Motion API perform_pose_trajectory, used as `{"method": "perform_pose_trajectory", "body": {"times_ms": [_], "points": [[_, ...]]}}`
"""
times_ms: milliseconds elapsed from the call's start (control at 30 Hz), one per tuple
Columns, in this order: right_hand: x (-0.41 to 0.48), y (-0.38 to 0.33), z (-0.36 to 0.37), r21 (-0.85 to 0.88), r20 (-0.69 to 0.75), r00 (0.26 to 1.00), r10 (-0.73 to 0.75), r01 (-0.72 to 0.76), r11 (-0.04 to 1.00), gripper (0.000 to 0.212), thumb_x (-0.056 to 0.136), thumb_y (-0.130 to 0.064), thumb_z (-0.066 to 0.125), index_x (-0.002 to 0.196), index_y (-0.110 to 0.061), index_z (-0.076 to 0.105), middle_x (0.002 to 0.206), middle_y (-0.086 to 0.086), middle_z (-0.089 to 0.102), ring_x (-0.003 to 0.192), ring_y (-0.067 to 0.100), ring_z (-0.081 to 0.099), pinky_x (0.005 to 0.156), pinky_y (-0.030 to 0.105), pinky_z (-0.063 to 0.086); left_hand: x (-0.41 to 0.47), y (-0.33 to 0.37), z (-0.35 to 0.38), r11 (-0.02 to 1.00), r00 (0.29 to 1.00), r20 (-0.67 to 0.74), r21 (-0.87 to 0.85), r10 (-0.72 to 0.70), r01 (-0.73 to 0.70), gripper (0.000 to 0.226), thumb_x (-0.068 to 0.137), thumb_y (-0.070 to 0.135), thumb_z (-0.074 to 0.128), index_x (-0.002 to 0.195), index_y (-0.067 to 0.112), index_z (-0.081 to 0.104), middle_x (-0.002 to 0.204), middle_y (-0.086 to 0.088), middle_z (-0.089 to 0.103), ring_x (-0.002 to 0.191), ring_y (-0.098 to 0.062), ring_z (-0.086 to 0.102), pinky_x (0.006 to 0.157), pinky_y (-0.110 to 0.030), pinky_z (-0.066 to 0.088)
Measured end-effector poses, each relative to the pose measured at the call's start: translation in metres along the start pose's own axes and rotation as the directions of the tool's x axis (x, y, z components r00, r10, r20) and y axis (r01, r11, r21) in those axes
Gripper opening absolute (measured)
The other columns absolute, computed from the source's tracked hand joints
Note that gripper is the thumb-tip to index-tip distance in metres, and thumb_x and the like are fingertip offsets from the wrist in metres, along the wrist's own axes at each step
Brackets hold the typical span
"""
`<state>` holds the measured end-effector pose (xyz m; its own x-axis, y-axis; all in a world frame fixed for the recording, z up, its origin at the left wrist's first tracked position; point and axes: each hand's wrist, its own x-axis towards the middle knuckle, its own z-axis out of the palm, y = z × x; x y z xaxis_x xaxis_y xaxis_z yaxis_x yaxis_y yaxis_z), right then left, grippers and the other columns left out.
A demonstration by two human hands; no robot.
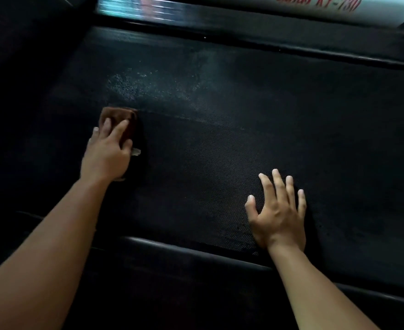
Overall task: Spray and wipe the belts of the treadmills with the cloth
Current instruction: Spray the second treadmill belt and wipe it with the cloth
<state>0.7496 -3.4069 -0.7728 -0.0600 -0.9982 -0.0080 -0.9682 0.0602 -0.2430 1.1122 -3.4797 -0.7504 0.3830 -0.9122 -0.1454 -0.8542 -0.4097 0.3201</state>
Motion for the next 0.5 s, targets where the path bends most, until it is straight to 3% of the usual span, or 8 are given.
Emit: {"method": "perform_pose_trajectory", "body": {"times_ms": [133,233,367,500], "points": [[0.000,0.000,0.000,-0.003,0.002,1.000,-0.001,0.001,1.000,0.065,0.089,-0.056,0.029,0.149,-0.031,0.035,0.163,0.000,0.022,0.152,0.026,0.013,0.122,0.051,0.007,0.010,0.043,0.015,1.000,1.000,-0.020,0.009,0.021,-0.020,0.056,0.104,0.037,0.041,0.157,0.037,0.024,0.168,-0.006,0.012,0.153,-0.035,0.010,0.125,-0.045,0.010],[0.000,0.000,-0.001,-0.007,0.005,1.000,0.000,0.000,1.000,0.065,0.089,-0.056,0.029,0.149,-0.032,0.034,0.164,0.000,0.022,0.152,0.026,0.012,0.122,0.051,0.006,-0.003,0.102,0.040,0.980,0.981,0.021,0.030,0.195,-0.196,0.056,0.103,0.038,0.042,0.157,0.038,0.024,0.168,-0.007,0.013,0.153,-0.035,0.010,0.124,-0.041,0.009],[0.001,0.000,-0.001,-0.008,0.013,1.000,0.008,-0.008,1.000,0.069,0.086,-0.057,0.025,0.149,-0.031,0.036,0.164,-0.001,0.021,0.152,0.026,0.011,0.122,0.050,0.005,-0.060,0.169,0.073,0.887,0.884,0.094,0.027,0.457,-0.461,0.056,0.102,0.038,0.044,0.155,0.044,0.025,0.168,-0.004,0.013,0.154,-0.034,0.009,0.125,-0.044,0.011],[0.002,0.000,-0.002,-0.008,0.027,1.000,0.005,-0.005,1.000,0.072,0.085,-0.058,0.023,0.151,-0.031,0.034,0.165,-0.002,0.018,0.153,0.024,0.008,0.123,0.049,0.002,-0.107,0.161,0.076,0.867,0.859,0.133,0.004,0.494,-0.499,0.055,0.104,0.040,0.039,0.155,0.047,0.020,0.169,0.004,0.008,0.155,-0.028,0.005,0.125,-0.043,0.007]]}}
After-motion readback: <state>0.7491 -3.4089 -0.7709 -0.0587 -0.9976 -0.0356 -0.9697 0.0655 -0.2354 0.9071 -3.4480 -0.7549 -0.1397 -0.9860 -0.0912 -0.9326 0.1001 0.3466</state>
